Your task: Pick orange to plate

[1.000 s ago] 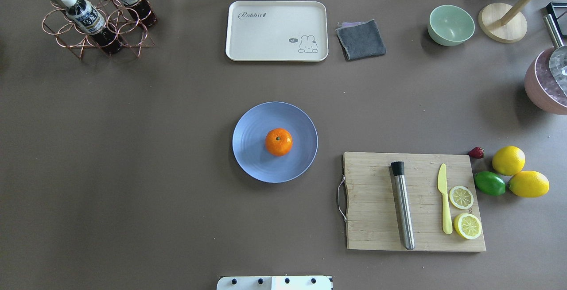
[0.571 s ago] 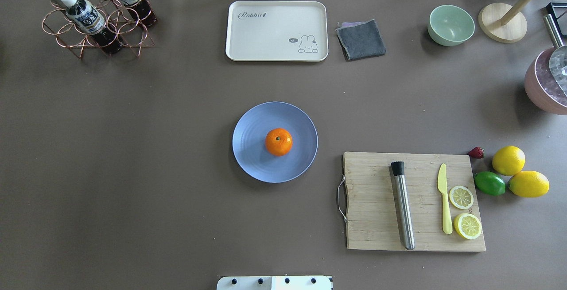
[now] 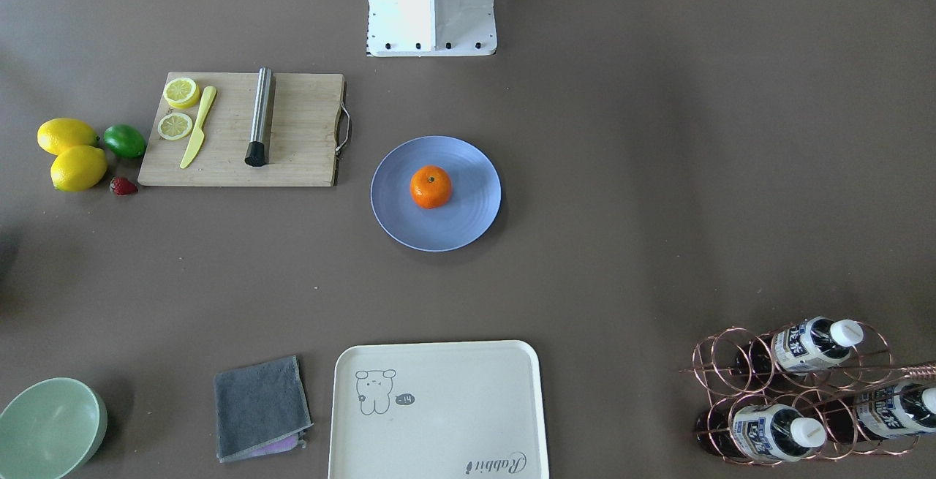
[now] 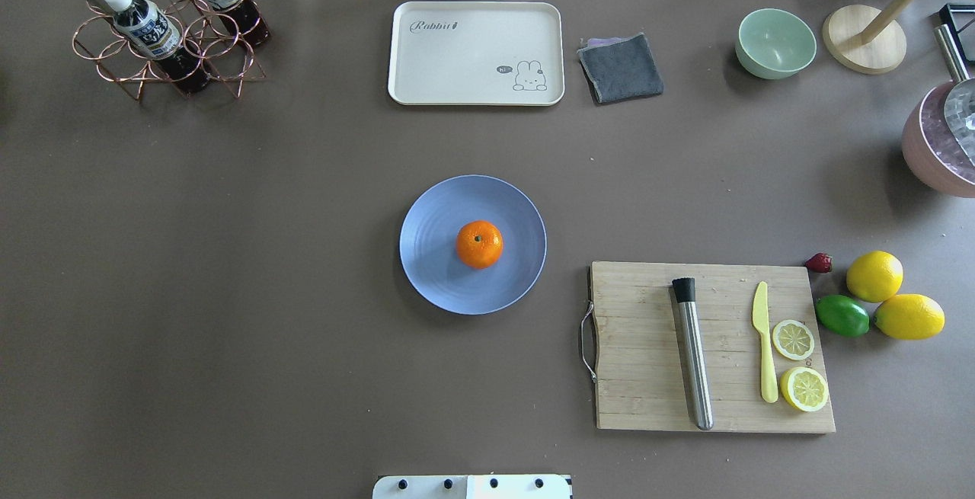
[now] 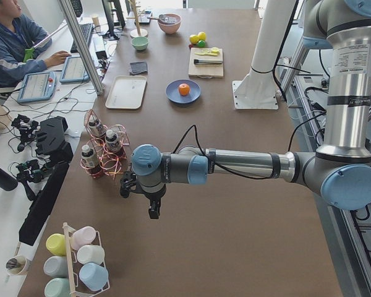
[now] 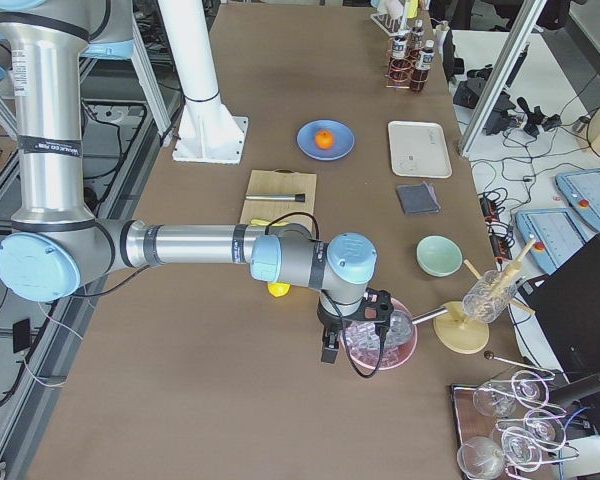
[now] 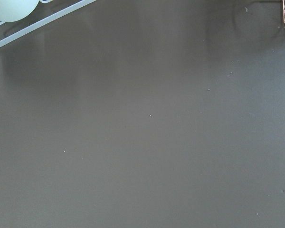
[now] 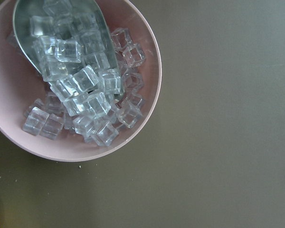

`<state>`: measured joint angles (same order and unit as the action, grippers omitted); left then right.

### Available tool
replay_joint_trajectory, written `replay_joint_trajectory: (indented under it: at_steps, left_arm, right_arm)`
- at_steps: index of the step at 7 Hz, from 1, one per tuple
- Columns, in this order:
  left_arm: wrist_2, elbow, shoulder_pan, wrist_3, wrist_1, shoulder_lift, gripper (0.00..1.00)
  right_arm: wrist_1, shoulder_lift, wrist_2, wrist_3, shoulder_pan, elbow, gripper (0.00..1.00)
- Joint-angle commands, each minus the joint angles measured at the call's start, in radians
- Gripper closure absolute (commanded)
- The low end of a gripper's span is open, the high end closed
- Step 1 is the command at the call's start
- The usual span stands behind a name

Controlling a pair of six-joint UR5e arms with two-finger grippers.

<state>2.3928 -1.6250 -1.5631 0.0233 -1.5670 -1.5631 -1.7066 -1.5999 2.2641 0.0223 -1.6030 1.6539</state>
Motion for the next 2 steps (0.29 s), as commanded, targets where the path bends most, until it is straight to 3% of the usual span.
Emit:
replay_joint_trajectory:
  at_steps: [1, 2]
  left_arm:
    - [-0.001, 0.002, 0.000, 0.001, 0.001, 0.001, 0.02]
    - [-0.004, 0.008, 0.000, 0.001, -0.001, 0.001, 0.02]
  right_arm:
    - [-0.001, 0.000, 0.002, 0.001, 0.000, 0.003, 0.00]
    - [-0.001, 0.001, 0.002, -0.001, 0.000, 0.004, 0.00]
